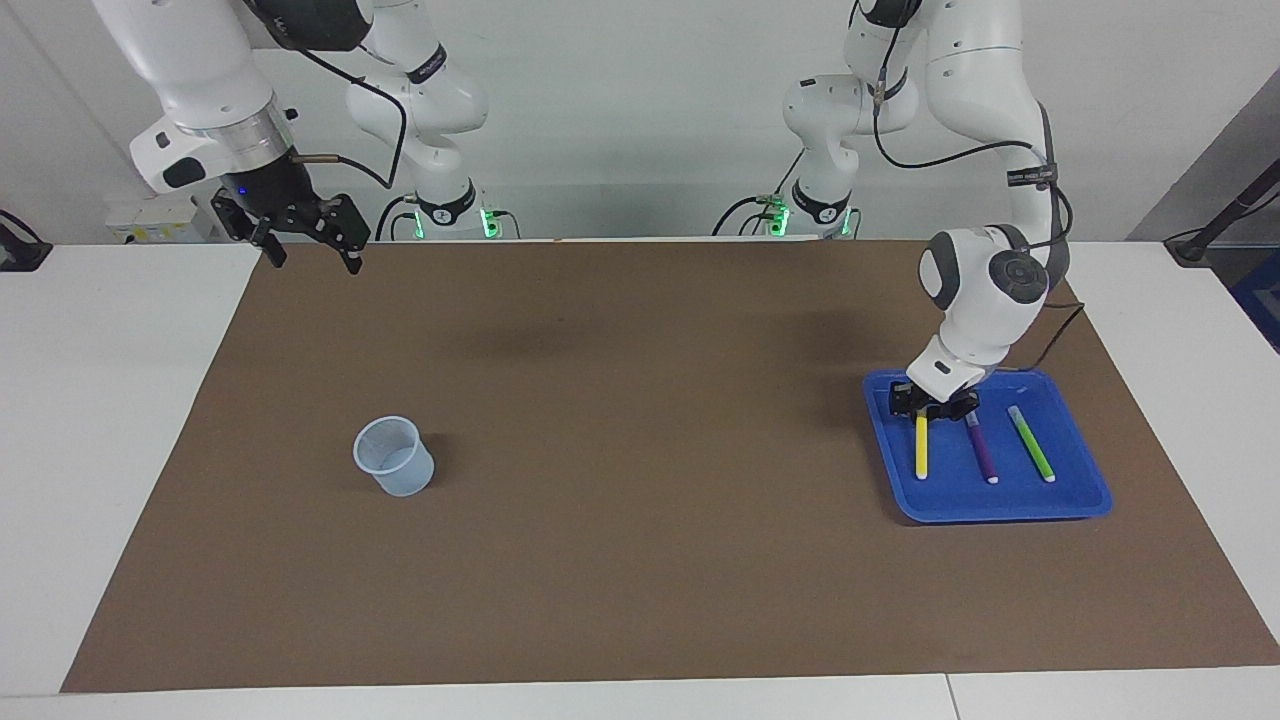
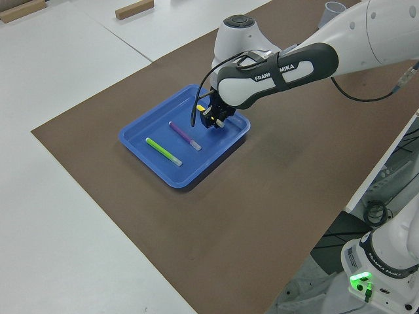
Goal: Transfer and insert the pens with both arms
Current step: 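Lower the left gripper and close it on the yellow pen, then lift the yellow pen out of the tray with the left gripper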
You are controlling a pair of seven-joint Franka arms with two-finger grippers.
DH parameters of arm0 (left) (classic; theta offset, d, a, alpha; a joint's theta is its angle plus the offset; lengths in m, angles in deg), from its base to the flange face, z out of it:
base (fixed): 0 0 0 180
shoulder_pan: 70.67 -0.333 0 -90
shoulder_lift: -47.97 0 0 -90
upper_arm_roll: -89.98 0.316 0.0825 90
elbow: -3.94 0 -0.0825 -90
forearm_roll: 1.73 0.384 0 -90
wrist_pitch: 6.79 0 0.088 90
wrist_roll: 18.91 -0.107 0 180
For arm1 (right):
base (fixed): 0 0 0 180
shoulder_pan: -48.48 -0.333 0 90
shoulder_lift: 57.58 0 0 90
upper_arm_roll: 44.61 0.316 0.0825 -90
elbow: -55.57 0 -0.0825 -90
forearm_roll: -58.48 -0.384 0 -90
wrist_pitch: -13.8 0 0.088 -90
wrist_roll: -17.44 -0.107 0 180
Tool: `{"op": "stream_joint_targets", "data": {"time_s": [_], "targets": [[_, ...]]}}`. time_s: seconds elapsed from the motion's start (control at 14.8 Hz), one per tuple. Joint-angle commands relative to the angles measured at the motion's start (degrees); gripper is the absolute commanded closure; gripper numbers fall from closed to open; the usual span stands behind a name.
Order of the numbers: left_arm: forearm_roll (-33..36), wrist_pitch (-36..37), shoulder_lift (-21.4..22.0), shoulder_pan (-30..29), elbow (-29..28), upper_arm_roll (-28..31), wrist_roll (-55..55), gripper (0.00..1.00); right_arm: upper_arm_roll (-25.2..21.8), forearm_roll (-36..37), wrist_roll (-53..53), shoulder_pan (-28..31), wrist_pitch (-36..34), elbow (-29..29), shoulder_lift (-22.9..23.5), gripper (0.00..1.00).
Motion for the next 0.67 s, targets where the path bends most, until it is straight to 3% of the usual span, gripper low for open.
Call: {"op": "stream_joint_targets", "data": {"time_s": [0.0,0.27,0.34,0.4,0.47,0.61], "targets": [[0.2,1.8,1.5,0.2,0.0,0.0,0.8,1.0,-0.4,-1.2,1.0,-0.1,-0.2,0.6,-0.8,0.0],[0.3,1.6,1.5,0.3,-0.1,0.1,1.1,1.0,-0.4,-1.2,1.2,-0.1,-0.2,0.6,-0.8,0.0],[0.3,1.5,1.5,0.4,-0.1,0.1,1.2,0.83,-0.4,-1.2,1.2,0.0,-0.2,0.7,-0.8,0.0],[0.3,1.4,1.5,0.4,-0.1,0.1,1.5,0.73,-0.4,-1.2,1.2,0.0,-0.2,0.6,-0.8,0.0],[0.3,1.3,1.5,0.7,-0.1,0.1,1.8,0.73,-0.4,-1.2,1.3,0.0,-0.2,0.6,-0.8,0.0],[0.3,1.2,1.5,1.2,-0.3,0.1,3.9,0.91,-0.4,-1.2,1.3,0.0,-0.2,0.6,-0.8,0.0]]}}
